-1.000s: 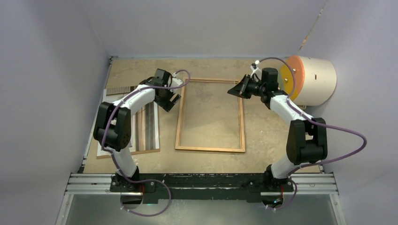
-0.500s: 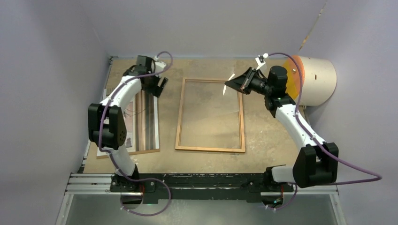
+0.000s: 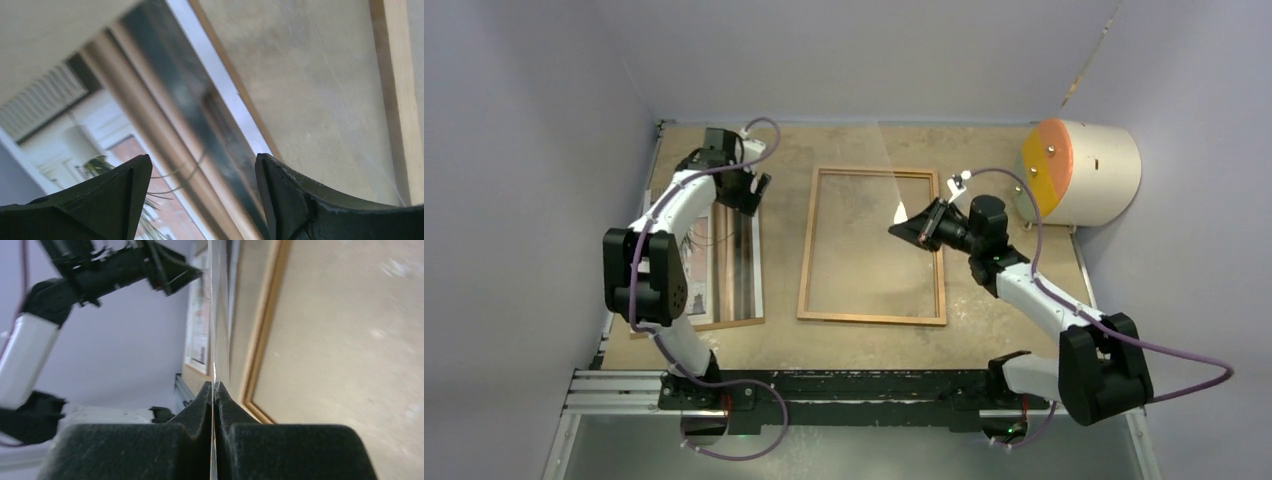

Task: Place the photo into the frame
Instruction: Place the photo frame item in the photo frame.

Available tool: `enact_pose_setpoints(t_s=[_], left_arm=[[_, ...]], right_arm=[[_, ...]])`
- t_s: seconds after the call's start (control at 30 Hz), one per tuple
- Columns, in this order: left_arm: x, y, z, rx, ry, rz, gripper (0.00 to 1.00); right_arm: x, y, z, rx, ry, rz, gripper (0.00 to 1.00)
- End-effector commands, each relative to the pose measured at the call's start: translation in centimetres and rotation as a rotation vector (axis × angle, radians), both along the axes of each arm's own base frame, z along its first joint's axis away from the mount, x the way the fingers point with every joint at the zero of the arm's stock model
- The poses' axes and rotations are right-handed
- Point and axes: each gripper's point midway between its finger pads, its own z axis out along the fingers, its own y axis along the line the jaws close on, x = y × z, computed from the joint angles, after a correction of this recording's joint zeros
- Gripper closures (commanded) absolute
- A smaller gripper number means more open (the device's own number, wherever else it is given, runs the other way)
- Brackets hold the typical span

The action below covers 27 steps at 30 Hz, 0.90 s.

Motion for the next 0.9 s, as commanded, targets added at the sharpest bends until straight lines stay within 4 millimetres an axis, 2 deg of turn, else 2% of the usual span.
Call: enact_pose_setpoints(t_s=[0.0, 0.13, 0.17, 0.23, 0.3, 0.37, 0.43, 0.47, 0.5, 0.63, 0.73, 0.87], left_arm=[[-2.3, -2.0, -2.7, 0.095, 0.032, -0.083, 0.2], [-3.2, -3.3, -5.1, 0.15, 0.067, -0.116, 0.2], [-3.3, -3.5, -5.4, 0.153, 0.071, -0.122, 0.2], [-3.4, -3.8, -5.8, 0.158, 0.08, -0.128, 0.2], [-3.4, -4.0, -6.0, 0.167, 0.082, -0.136, 0.2], [-3.4, -3.9, -6.1, 0.182, 0.079, -0.14, 0.2], [-3.3, -3.7, -6.3, 0.201, 0.082, -0.138, 0.2], [-3.3, -3.6, -6.4, 0.206, 0.083, -0.136, 0.2], [-3.3, -3.6, -6.4, 0.209, 0.082, -0.137, 0.2], [-3.5, -3.3, -6.7, 0.225, 0.089, -0.137, 0.2], [-3.6, -3.2, -6.9, 0.234, 0.09, -0.135, 0.2], [-3.8, -3.0, -7.1, 0.241, 0.09, -0.131, 0.2]], right_arm=[[0.7, -1.4, -3.5, -0.046, -0.02, -0.116, 1.0], [0.0, -1.4, -6.9, -0.106, 0.027, -0.124, 0.99], [-0.1, -1.3, -7.3, -0.118, 0.037, -0.118, 0.94], [-0.4, -1.3, -8.2, -0.154, 0.066, -0.099, 0.78], [-1.3, -1.3, -10.1, -0.226, 0.143, -0.047, 0.49], [-1.9, -1.9, -11.8, -0.335, 0.209, 0.002, 0.35], [-2.0, -3.0, -12.5, -0.439, 0.217, 0.007, 0.26], [-2.1, -3.7, -12.8, -0.49, 0.226, -0.001, 0.12], [-2.1, -4.0, -12.7, -0.522, 0.23, 0.004, 0.03], [-0.5, -4.9, -11.7, -0.621, 0.189, 0.002, 0.01], [1.6, -4.6, -10.6, -0.634, 0.138, -0.001, 0.01], [4.2, -5.0, -10.9, -0.605, 0.147, 0.018, 0.01]])
